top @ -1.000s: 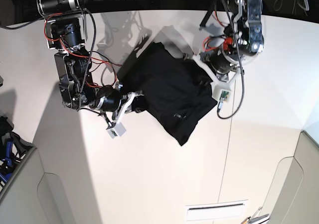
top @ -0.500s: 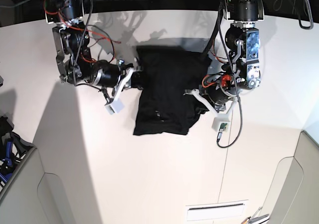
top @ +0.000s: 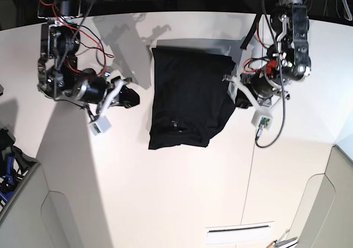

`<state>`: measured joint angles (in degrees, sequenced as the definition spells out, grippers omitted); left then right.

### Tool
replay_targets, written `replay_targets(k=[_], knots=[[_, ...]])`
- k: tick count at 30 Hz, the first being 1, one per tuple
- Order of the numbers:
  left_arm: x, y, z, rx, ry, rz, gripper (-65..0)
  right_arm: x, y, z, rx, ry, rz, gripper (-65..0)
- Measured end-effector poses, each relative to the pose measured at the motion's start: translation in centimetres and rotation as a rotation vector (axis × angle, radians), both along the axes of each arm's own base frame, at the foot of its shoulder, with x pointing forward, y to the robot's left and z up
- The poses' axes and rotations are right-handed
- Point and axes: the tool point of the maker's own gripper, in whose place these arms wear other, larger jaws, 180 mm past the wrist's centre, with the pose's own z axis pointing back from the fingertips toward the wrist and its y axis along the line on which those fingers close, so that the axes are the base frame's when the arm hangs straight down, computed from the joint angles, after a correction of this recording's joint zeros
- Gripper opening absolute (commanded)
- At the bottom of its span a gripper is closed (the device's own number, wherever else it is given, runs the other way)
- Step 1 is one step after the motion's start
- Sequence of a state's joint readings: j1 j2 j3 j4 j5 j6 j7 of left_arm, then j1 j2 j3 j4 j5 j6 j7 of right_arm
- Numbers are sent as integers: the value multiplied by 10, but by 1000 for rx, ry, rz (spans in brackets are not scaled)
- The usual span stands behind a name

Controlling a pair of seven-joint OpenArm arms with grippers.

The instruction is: Fold the T-shirt properly

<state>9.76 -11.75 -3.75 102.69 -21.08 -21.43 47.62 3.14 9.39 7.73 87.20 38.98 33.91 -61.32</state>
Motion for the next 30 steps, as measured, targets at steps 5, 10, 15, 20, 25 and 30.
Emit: replay_targets(k=[5, 10, 15, 20, 25, 30], knots=[[-34, 6, 17, 29, -23, 2, -566, -28, -37, 1, -49, 8, 8, -650], [-78, 27, 19, 73, 19, 40, -566, -72, -56, -10, -90, 82, 49, -650], [-134, 55, 11, 135, 128, 78, -566, -121, -70, -14, -121, 172, 117, -650], [-208, 63, -7, 164, 308, 63, -566, -179, -85, -18, -165, 288, 191, -650], [-285, 58, -19, 154, 506, 14, -566, -242, -99, -31, -187, 450, 218, -650], [-348, 63, -43, 136, 689, 32, -566, -316, -118, -46, -211, 671, 262, -650]])
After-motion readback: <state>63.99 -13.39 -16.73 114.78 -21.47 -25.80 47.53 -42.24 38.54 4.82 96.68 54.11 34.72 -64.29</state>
